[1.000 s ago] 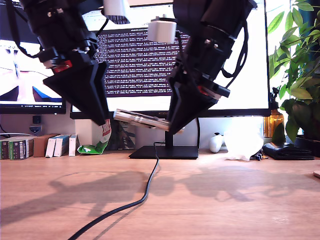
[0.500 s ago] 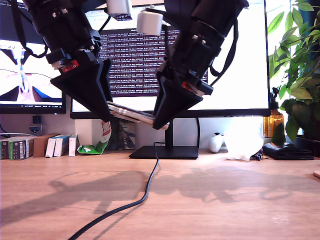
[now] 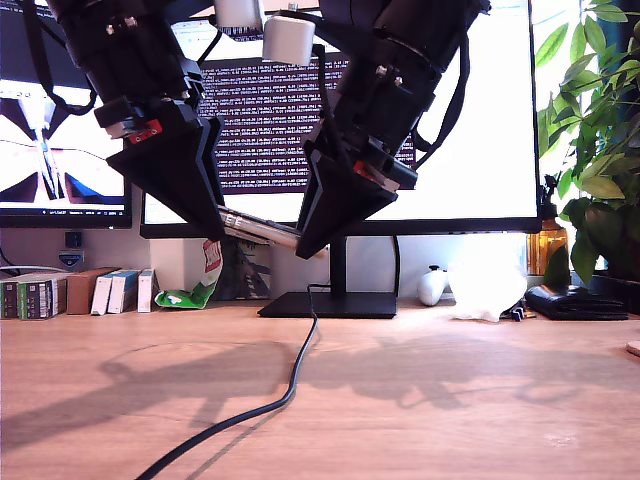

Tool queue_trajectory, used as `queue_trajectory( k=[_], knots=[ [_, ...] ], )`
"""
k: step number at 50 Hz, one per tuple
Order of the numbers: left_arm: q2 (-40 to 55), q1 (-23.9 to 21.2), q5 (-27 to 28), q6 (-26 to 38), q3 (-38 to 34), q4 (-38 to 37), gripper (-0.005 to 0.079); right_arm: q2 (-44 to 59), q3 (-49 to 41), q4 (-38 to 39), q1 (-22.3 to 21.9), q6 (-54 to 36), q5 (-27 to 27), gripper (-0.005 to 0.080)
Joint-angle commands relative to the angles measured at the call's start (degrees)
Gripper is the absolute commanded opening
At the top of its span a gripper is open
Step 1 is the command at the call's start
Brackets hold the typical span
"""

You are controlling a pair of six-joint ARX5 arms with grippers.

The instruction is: Pick the metallic laser pointer with your right arm, pass it to your left arm, then place it down to the left side of the table

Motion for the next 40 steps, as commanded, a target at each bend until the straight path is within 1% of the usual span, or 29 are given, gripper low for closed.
queue_trajectory(
  k=[1, 8, 10, 12, 17, 22, 28, 34, 40],
  knots=[
    [0.63, -1.60, 0.83, 0.33, 0.44, 0.24, -0.0026, 0.66, -0.20, 0.85, 1.36, -0.35, -0.42, -0.0011],
    [0.66, -1.81, 0.76, 0.39, 0.44, 0.28, -0.0022, 0.66, -0.20, 2.73, 1.36, -0.35, -0.42, -0.0010],
    [0.63, -1.84, 0.74, 0.39, 0.44, 0.26, -0.0022, 0.66, -0.20, 3.32, 1.36, -0.37, -0.44, 0.0002],
    [0.63, -1.88, 0.68, 0.39, 0.44, 0.26, -0.0022, 0.66, -0.20, 3.69, 1.36, -0.35, -0.42, 0.0032],
    [0.63, -1.86, 0.50, 0.39, 0.44, 0.28, -0.0022, 0.66, -0.20, 3.87, 1.57, -0.35, -0.42, 0.0137],
    [0.63, -1.86, -0.24, 0.39, 0.44, 0.31, -0.0022, 0.66, -0.20, 4.02, 1.79, -0.37, -0.42, 0.0167],
    [0.66, -1.86, -0.85, 0.39, 0.44, 0.31, -0.0022, 0.66, -0.20, 4.15, 2.16, -0.39, -0.44, 0.0253],
    [0.63, -1.86, -0.85, 0.39, 0.44, 0.28, -0.0022, 0.66, -0.20, 4.15, 2.51, -0.39, -0.39, 0.0259],
    [0.66, -1.86, -1.29, 0.37, 0.44, 0.31, -0.0022, 0.66, -0.20, 4.13, 3.02, -0.46, -0.42, 0.0286]
  ],
)
